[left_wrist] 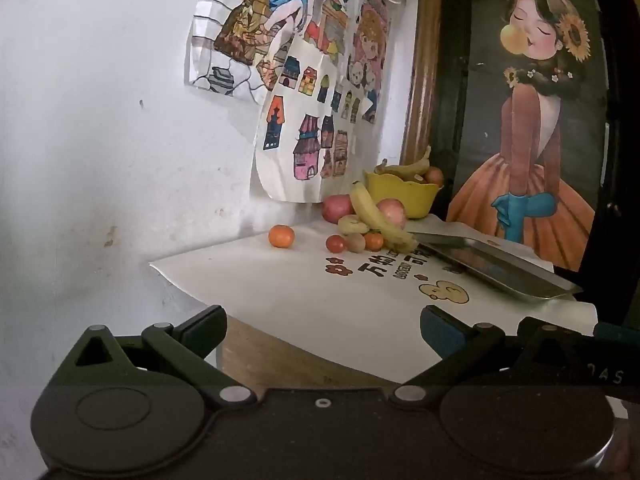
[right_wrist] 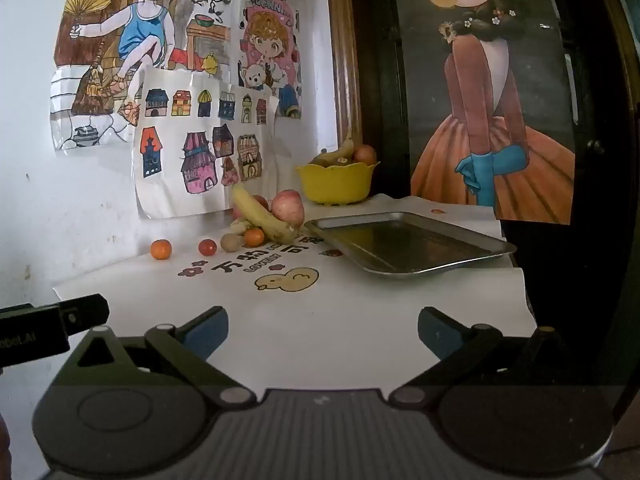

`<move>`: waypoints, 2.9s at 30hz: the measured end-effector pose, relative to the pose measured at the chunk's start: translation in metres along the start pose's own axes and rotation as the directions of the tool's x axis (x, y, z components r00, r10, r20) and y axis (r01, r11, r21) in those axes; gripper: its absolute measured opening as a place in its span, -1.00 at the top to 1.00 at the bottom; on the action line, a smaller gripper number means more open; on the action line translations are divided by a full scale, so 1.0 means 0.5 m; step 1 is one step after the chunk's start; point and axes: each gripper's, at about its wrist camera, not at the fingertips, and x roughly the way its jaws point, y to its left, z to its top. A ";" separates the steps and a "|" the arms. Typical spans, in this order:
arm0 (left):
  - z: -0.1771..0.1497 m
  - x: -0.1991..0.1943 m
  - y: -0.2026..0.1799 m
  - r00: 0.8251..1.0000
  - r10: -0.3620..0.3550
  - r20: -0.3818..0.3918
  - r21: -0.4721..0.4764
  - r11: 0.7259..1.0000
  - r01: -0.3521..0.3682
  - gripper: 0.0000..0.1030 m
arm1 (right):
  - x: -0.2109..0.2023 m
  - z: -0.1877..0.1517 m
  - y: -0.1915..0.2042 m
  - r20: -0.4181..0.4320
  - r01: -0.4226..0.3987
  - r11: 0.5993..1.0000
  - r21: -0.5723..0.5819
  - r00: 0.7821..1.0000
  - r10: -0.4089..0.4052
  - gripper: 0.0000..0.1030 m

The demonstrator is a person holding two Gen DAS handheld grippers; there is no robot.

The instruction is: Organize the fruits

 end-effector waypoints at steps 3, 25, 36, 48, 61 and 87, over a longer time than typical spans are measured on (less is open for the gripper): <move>0.000 0.000 0.000 1.000 0.003 0.003 0.002 1.000 -0.003 -0.99 | 0.000 0.000 -0.001 -0.004 0.000 1.000 0.001 1.000 0.000 -1.00; 0.002 0.010 -0.002 1.000 0.014 -0.022 0.007 1.000 -0.014 -0.99 | 0.003 0.001 0.003 -0.017 0.000 1.000 0.000 1.000 0.000 -1.00; -0.002 0.010 -0.002 1.000 0.015 -0.021 0.007 1.000 -0.015 -0.99 | 0.005 -0.002 0.004 -0.023 -0.002 1.000 -0.001 1.000 0.002 -1.00; -0.003 0.012 0.000 1.000 0.016 -0.023 0.008 1.000 -0.016 -0.99 | 0.009 -0.002 0.007 -0.033 -0.014 1.000 0.003 0.999 0.014 -1.00; 0.020 0.047 0.047 0.998 0.052 -0.027 -0.013 0.999 -0.052 -0.99 | 0.028 0.005 0.010 -0.084 -0.046 0.999 0.005 0.995 0.047 -1.00; 0.156 0.279 0.110 0.992 0.001 -0.126 0.069 0.998 0.007 -0.99 | 0.194 0.158 0.048 -0.206 -0.329 0.942 -0.073 0.929 0.308 -1.00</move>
